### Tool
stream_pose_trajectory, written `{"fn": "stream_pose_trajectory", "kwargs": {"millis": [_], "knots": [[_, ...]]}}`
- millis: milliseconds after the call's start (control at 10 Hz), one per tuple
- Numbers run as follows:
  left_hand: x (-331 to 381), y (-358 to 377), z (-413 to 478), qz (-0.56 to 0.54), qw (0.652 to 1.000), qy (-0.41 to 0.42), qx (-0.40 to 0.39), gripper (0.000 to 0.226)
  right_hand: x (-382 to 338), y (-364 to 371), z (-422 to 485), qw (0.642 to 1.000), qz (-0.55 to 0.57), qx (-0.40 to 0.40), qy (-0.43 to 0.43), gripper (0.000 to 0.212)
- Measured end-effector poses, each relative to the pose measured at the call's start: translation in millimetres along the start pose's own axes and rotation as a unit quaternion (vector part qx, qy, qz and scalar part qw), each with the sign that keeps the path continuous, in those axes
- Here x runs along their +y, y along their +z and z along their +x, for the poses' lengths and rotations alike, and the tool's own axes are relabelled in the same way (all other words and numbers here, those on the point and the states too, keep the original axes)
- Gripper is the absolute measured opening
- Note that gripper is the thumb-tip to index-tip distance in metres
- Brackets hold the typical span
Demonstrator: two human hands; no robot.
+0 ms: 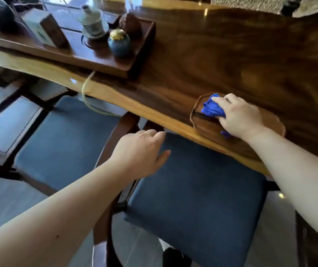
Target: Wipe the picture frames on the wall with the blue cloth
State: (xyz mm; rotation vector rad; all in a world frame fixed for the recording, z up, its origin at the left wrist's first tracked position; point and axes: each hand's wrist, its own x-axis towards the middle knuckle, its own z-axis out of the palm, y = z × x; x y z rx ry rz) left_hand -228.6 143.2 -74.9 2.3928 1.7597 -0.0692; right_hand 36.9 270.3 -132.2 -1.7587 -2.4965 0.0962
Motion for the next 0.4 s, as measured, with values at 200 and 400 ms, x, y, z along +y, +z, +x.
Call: {"fn": "stream_pose_trajectory", "kwargs": {"millis": [200,400], "knots": [[7.6,19.7,14.7,-0.013,1.000,0.012,0.000,0.051,17.5,37.6,-22.9,0.999,-0.010,-0.046,-0.022,0.060],[-1.8,15.5,11.8,-0.010,0.999,0.035,0.037,0.063,10.3,28.3,-24.1,0.996,-0.021,-0.087,-0.011,0.074]]}}
